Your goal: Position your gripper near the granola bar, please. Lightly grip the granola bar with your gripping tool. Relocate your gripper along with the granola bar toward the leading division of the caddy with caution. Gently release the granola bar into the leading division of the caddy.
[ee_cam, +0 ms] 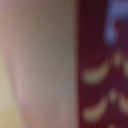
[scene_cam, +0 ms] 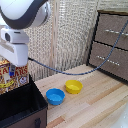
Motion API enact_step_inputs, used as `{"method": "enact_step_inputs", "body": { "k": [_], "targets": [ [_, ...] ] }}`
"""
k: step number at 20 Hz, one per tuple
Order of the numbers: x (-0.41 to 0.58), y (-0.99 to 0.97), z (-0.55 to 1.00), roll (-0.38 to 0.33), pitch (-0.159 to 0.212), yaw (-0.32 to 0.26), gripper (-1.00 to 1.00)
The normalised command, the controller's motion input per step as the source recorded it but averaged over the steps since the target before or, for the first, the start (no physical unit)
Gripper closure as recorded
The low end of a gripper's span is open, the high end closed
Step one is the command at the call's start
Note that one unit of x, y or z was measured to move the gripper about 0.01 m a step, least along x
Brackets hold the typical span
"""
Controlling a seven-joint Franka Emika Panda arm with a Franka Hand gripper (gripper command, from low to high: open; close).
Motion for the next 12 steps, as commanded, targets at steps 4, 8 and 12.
{"method": "enact_step_inputs", "body": {
  "k": [4,8,12],
  "targets": [
    [-0.324,0.6,-0.08,-0.078,0.011,-0.137,1.0],
    [-0.352,0.53,-0.11,-0.074,0.0,-0.089,1.0],
    [-0.396,0.49,-0.14,-0.073,0.007,-0.092,1.0]
  ]
}}
